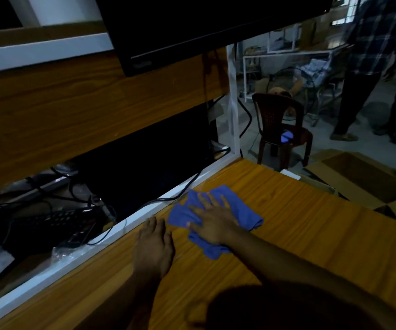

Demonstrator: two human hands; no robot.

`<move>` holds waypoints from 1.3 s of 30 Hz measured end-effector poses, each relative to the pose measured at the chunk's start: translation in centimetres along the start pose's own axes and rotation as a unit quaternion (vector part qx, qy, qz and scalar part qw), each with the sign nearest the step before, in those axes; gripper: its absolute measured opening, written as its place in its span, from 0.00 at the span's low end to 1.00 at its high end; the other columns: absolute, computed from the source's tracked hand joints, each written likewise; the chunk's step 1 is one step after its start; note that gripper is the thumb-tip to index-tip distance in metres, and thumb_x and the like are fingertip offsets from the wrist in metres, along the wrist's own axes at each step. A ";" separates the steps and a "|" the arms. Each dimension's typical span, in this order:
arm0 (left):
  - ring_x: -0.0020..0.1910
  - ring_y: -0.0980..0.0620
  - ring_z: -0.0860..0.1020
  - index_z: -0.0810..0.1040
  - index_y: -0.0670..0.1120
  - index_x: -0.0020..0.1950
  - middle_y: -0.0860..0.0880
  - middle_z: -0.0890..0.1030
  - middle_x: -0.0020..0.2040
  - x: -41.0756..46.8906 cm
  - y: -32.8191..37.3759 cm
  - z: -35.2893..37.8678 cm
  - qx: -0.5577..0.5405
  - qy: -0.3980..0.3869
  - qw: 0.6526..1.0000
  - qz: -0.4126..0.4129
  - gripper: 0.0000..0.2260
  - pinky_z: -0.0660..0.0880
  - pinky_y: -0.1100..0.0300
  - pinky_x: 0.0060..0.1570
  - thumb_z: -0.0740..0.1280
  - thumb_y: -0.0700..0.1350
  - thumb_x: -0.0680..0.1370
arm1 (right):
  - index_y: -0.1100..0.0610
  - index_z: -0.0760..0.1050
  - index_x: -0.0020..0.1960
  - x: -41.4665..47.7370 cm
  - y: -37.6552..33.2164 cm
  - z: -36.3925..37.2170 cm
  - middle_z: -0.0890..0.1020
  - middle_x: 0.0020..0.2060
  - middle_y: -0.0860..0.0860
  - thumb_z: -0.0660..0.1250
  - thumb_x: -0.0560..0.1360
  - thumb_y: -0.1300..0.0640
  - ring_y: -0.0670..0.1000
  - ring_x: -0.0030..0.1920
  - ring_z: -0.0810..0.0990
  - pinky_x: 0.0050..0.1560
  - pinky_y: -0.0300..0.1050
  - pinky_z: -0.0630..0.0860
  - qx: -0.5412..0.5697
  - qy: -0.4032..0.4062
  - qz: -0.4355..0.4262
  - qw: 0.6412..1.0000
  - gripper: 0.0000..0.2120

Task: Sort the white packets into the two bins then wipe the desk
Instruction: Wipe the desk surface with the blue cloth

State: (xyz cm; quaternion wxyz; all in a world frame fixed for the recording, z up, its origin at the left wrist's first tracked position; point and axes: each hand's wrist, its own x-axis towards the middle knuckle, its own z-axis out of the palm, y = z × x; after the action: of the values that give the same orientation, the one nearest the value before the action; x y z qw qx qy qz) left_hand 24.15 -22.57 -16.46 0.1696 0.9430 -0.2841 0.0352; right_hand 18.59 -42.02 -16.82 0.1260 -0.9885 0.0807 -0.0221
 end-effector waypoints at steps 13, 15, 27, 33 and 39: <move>0.78 0.43 0.54 0.58 0.42 0.77 0.41 0.58 0.78 1.0 -1.5 0.6 0.023 -0.027 0.998 0.049 0.25 0.52 0.46 0.76 0.48 0.53 0.83 | 0.42 0.44 0.78 -6.0 -6.3 -0.3 0.39 0.78 0.50 0.30 0.65 0.26 0.54 0.77 0.35 0.74 0.61 0.34 0.000 -0.005 0.086 0.996 0.45; 0.78 0.45 0.51 0.55 0.44 0.78 0.43 0.54 0.79 0.1 -1.5 0.1 0.015 -0.055 0.995 0.080 0.29 0.49 0.47 0.76 0.45 0.59 0.82 | 0.40 0.45 0.77 -9.9 -4.6 -0.5 0.41 0.78 0.47 0.31 0.64 0.24 0.52 0.77 0.36 0.74 0.61 0.35 -0.005 -0.008 0.086 0.996 0.45; 0.78 0.49 0.41 0.45 0.48 0.80 0.46 0.42 0.79 -6.9 -1.9 -1.4 0.053 -0.124 0.975 0.175 0.45 0.42 0.49 0.76 0.32 0.73 0.70 | 0.39 0.46 0.77 -17.6 -7.5 0.1 0.42 0.78 0.48 0.32 0.65 0.23 0.52 0.78 0.38 0.73 0.62 0.34 -0.028 -0.016 0.140 0.990 0.44; 0.78 0.49 0.41 0.41 0.50 0.79 0.48 0.41 0.79 -10.1 -1.3 -1.7 0.045 -0.133 0.974 0.181 0.42 0.42 0.48 0.76 0.32 0.72 0.71 | 0.40 0.46 0.77 -24.9 2.2 -3.4 0.45 0.79 0.48 0.38 0.72 0.25 0.54 0.78 0.43 0.73 0.64 0.40 -0.066 0.024 0.361 0.930 0.38; 0.78 0.46 0.48 0.50 0.44 0.79 0.44 0.50 0.80 -12.5 -1.5 -2.5 0.021 -0.080 0.994 0.070 0.35 0.47 0.46 0.76 0.42 0.65 0.79 | 0.56 0.42 0.79 -26.0 -6.7 -0.2 0.48 0.79 0.53 0.39 0.72 0.27 0.53 0.78 0.44 0.76 0.57 0.41 -0.018 0.074 0.275 0.958 0.45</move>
State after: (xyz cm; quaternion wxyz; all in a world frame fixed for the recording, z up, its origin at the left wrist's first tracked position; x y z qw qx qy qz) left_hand 14.59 -14.04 -16.60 0.1233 0.9240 -0.3612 -0.0228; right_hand -6.05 -31.41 -15.59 0.1031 -0.9259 0.3589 -0.0578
